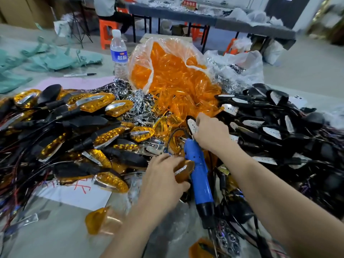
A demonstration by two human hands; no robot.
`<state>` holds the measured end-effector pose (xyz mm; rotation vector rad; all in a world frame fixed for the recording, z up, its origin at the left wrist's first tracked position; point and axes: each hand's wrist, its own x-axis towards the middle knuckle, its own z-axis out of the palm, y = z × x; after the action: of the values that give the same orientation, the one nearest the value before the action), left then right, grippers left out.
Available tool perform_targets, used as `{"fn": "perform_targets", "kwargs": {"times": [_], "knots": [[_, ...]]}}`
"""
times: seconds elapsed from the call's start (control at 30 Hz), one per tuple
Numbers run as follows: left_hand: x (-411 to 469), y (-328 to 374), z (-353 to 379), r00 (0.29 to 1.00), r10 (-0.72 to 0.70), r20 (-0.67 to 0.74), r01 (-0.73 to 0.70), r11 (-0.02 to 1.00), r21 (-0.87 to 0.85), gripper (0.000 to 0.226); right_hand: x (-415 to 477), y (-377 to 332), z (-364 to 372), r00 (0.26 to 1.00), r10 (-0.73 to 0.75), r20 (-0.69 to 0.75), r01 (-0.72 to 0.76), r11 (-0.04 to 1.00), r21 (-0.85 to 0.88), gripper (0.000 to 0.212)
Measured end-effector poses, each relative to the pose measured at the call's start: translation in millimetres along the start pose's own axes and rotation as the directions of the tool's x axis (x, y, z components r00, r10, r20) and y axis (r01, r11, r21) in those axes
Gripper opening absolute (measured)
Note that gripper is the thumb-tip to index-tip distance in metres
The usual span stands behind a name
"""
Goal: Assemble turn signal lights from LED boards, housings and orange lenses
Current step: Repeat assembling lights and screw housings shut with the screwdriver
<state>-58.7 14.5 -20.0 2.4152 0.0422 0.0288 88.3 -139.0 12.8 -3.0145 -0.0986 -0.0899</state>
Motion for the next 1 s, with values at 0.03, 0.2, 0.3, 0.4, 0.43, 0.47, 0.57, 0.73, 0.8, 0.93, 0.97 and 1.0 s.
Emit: {"fn": "perform_targets", "kwargs": {"times": [0.03,0.2,0.3,0.4,0.43,0.47,0.57,0.73,0.8,0.93,0.97,1.0], "knots": [[0,0,-1,1.0,-0.013,-0.013,0.013,0.999,-0.041,0.07,-5,1,0,0.997,0.01,-0.072,-0.007,0.999,0.049,0.023],[8,6,-25,0.994,-0.075,-0.078,0.045,0.942,-0.332,0.056,-27,-5,-47,0.976,-0.002,-0.219,0.132,0.806,0.577,0.028],[17,17,-46,0.996,0.006,0.093,0.061,0.715,-0.697,0.062,-48,-19,-79,0.977,-0.118,-0.179,0.2,0.804,0.56,0.043],[26,25,-52,0.984,0.032,0.177,0.147,0.424,-0.893,0.053,-74,-36,-85,0.984,-0.144,-0.104,0.178,0.798,0.575,0.033],[28,26,-53,0.982,0.028,0.186,0.162,0.376,-0.912,0.042,-82,-41,-81,0.984,-0.148,-0.1,0.178,0.794,0.581,0.027],[29,25,-54,0.981,0.014,0.193,0.175,0.359,-0.917,0.032,-90,-45,-75,0.984,-0.15,-0.1,0.18,0.788,0.589,0.02],[28,12,-55,0.974,-0.07,0.214,0.224,0.39,-0.893,0.028,-111,-49,-59,0.979,-0.206,-0.006,0.161,0.744,0.648,0.021],[16,-17,-55,0.955,-0.158,0.251,0.296,0.432,-0.852,0.025,-116,-36,-41,0.993,-0.087,-0.084,0.12,0.747,0.654,0.018],[13,-25,-58,0.947,-0.199,0.253,0.313,0.389,-0.867,0.025,-105,-33,-38,0.997,-0.023,-0.073,0.064,0.769,0.636,0.015],[10,-34,-61,0.954,-0.2,0.222,0.285,0.381,-0.879,0.018,-76,-39,-21,0.998,-0.055,0.035,0.03,0.856,0.516,0.019],[10,-37,-62,0.958,-0.199,0.205,0.27,0.397,-0.877,0.018,-68,-43,-18,0.998,-0.056,0.025,0.036,0.865,0.501,0.022],[10,-39,-61,0.962,-0.202,0.185,0.256,0.421,-0.87,0.021,-59,-47,-15,0.998,-0.059,0.007,0.048,0.87,0.49,0.024]]}}
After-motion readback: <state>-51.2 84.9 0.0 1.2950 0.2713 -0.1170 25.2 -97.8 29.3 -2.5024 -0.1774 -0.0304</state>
